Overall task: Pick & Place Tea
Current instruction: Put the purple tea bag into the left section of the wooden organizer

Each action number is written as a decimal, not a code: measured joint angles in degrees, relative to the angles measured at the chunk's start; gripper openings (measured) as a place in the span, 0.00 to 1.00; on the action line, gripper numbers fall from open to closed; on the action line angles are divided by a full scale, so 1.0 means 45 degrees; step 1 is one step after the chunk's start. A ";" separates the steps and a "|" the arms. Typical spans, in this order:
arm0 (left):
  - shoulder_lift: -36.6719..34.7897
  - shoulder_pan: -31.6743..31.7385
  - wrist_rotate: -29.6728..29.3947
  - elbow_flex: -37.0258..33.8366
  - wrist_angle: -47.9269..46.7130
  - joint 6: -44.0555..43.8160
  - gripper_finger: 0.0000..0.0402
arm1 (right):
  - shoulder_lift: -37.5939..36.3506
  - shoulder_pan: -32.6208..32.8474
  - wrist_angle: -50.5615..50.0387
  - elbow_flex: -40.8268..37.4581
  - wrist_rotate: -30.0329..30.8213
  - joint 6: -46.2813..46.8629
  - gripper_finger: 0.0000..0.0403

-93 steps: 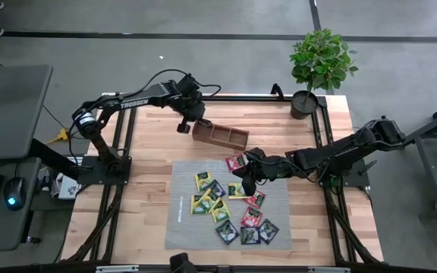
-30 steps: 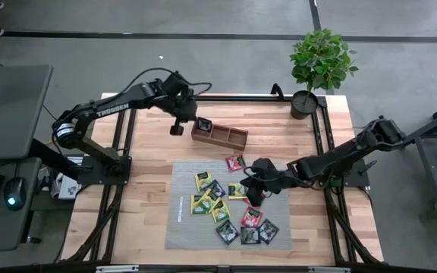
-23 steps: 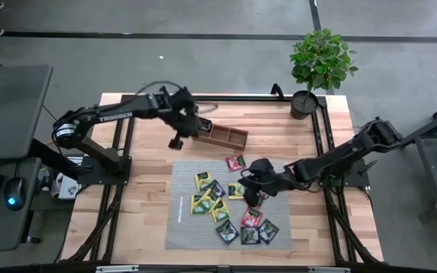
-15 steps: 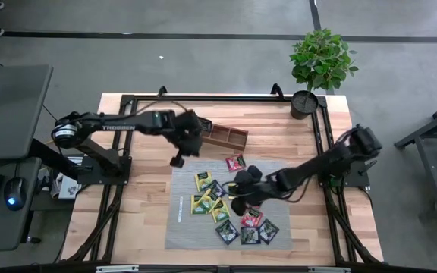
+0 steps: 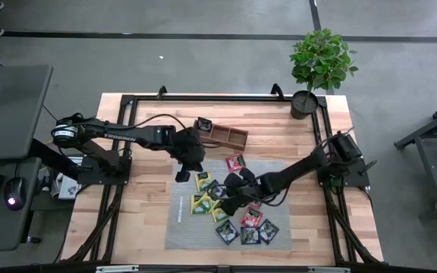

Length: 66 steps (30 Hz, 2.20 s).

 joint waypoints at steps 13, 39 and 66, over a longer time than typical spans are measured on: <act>0.0005 -0.0071 0.0078 -0.1271 0.2150 -0.1349 0.12 | 0.0099 -0.0124 0.0031 0.0000 -0.0403 -0.0913 0.00; 0.0323 -0.0071 -0.0063 -0.2043 0.3512 -0.2239 0.32 | 0.0843 -0.0437 0.0847 -0.0010 -0.1320 -0.1063 0.00; 0.2239 -0.0071 0.2034 -0.2021 0.4662 -0.6501 0.32 | 0.1331 -0.0593 0.0701 0.0010 -0.1682 -0.0611 0.00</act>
